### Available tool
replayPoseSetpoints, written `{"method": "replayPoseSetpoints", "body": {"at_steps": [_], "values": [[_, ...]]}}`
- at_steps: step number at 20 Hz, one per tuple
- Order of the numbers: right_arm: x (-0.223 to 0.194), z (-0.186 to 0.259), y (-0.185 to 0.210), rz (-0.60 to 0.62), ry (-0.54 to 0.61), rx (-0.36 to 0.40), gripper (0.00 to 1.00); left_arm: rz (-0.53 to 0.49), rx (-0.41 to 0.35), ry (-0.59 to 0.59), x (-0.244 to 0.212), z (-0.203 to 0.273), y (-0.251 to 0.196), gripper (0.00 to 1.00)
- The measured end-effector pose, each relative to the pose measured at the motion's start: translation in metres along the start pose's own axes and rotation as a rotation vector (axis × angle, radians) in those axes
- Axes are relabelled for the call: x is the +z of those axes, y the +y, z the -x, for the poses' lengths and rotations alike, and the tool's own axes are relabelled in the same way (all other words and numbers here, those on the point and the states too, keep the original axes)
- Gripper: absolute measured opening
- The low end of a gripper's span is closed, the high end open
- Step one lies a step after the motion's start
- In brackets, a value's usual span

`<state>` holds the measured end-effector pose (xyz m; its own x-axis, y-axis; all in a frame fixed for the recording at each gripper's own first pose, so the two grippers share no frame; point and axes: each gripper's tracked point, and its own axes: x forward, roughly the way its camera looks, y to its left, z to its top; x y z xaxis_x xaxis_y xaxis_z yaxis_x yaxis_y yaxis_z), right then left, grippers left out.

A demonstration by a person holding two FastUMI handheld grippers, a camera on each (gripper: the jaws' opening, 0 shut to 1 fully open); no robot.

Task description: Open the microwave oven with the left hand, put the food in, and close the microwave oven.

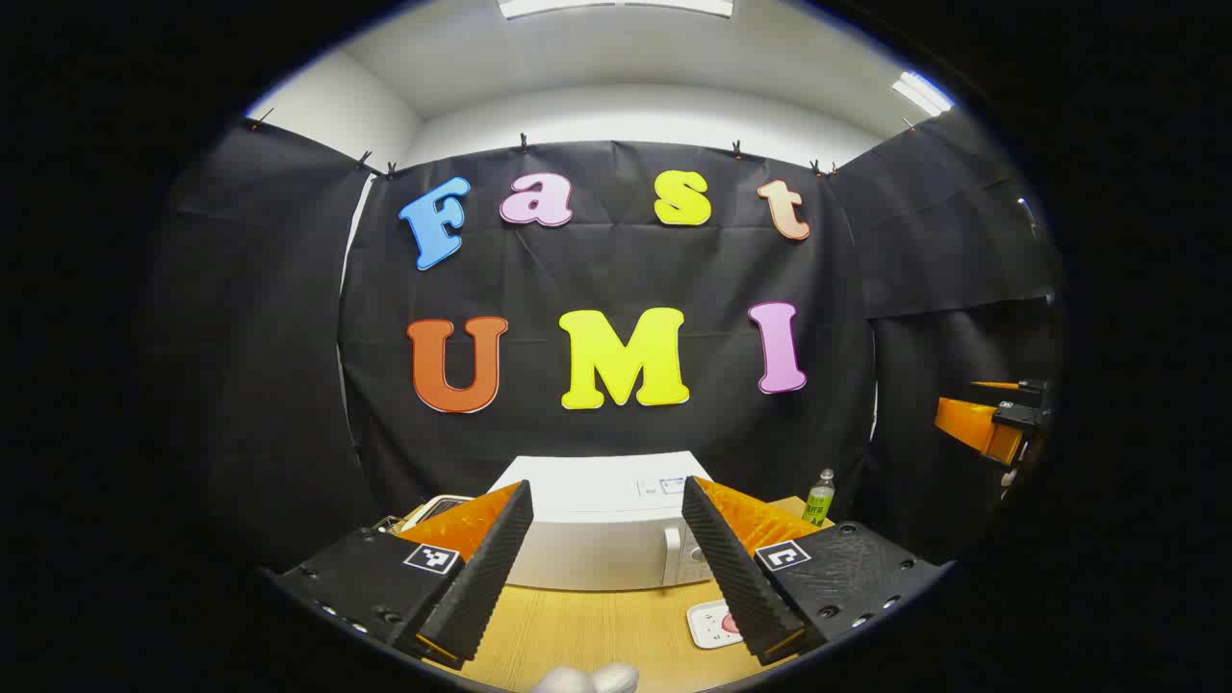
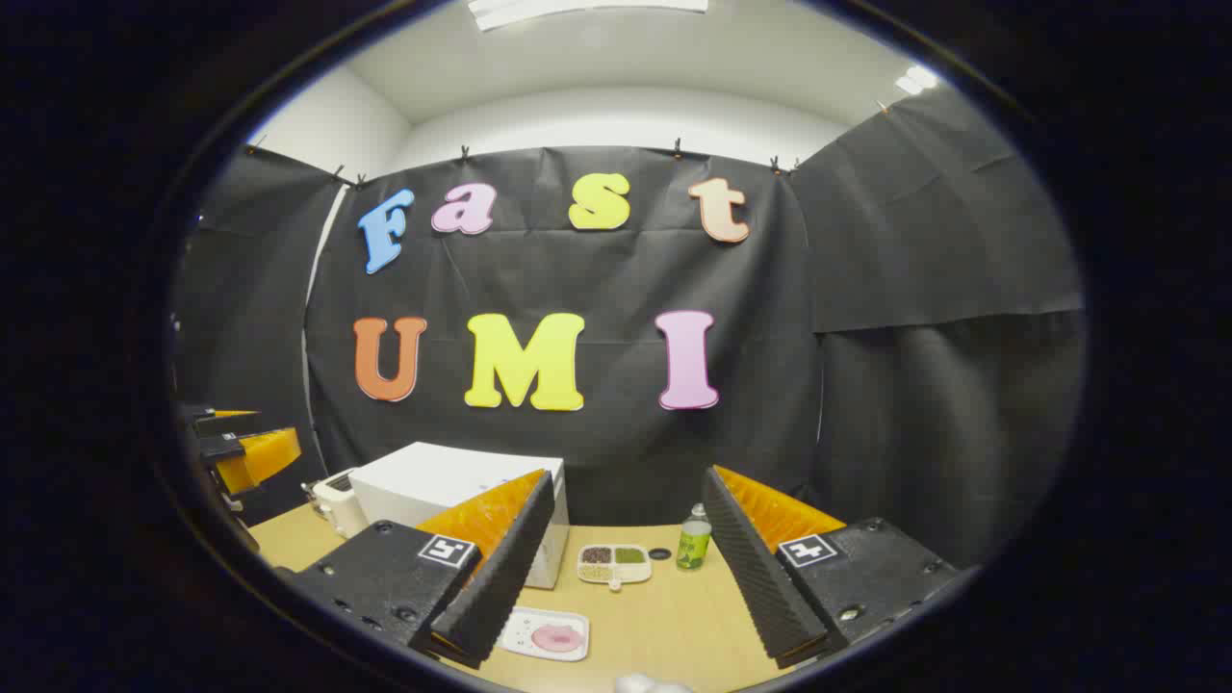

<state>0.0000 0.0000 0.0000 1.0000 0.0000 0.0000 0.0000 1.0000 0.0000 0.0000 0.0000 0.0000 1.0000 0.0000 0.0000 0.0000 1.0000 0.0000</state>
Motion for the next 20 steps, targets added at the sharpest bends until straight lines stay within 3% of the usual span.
{"method": "replayPoseSetpoints", "body": {"at_steps": [20], "values": [[-0.007, -0.013, 0.004, -0.003, 0.013, 0.019, 0.99, 0.011, 0.037, 0.000, -0.020, -0.019, 0.006, 0.96]]}}
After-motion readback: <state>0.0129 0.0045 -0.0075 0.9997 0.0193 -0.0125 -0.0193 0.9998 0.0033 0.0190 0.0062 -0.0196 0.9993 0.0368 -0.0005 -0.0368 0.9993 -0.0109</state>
